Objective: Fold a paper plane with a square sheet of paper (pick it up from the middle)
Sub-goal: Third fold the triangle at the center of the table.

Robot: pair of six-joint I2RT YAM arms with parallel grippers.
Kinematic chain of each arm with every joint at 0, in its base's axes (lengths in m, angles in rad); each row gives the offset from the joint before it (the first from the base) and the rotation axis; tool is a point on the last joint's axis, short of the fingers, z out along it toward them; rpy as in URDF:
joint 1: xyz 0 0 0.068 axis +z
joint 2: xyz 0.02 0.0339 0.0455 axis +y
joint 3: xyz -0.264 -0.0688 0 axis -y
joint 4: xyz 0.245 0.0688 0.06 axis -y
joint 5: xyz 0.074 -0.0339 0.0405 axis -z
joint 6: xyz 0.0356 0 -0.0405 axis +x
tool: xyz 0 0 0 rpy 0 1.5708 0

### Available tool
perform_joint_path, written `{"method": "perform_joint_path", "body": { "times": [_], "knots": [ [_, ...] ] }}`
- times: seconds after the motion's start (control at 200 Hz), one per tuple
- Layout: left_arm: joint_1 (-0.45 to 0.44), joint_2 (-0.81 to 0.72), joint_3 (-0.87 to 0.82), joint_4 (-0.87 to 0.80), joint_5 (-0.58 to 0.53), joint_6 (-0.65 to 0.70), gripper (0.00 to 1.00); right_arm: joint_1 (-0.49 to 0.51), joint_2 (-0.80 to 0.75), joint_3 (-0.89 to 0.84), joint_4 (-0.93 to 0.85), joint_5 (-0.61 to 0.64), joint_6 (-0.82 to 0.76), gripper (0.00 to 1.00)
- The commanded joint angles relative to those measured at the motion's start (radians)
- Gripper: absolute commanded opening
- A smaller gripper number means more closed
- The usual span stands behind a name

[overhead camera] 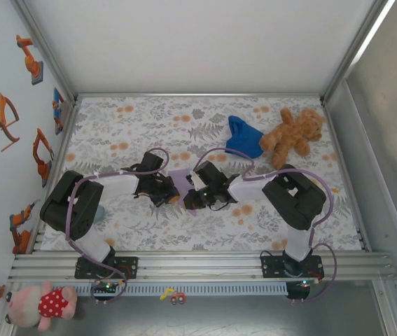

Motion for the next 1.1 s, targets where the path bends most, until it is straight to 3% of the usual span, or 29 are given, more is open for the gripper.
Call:
{"method": "perform_joint_path", "body": {
  "times": [0.0, 0.421, 0.651, 1.097],
  "knots": [
    [-0.005, -0.009, -0.015, -0.029, -0.034, 0.005, 0.07, 0.009, 0.023, 0.015, -0.04, -0.001, -0.022, 0.02],
    [-0.045, -0.038, 0.0, -0.014, -0.026, 0.028, 0.11, 0.009, 0.05, 0.038, -0.107, 0.04, -0.043, 0.0],
    [-0.045, -0.01, -0.015, -0.053, -0.096, 0.036, 0.1, 0.009, 0.04, 0.035, -0.132, 0.057, -0.049, 0.0],
    [-0.033, 0.027, -0.088, -0.021, -0.152, 0.038, 0.08, 0.013, -0.109, -0.099, -0.25, 0.032, -0.098, 0.0]
  ]
}}
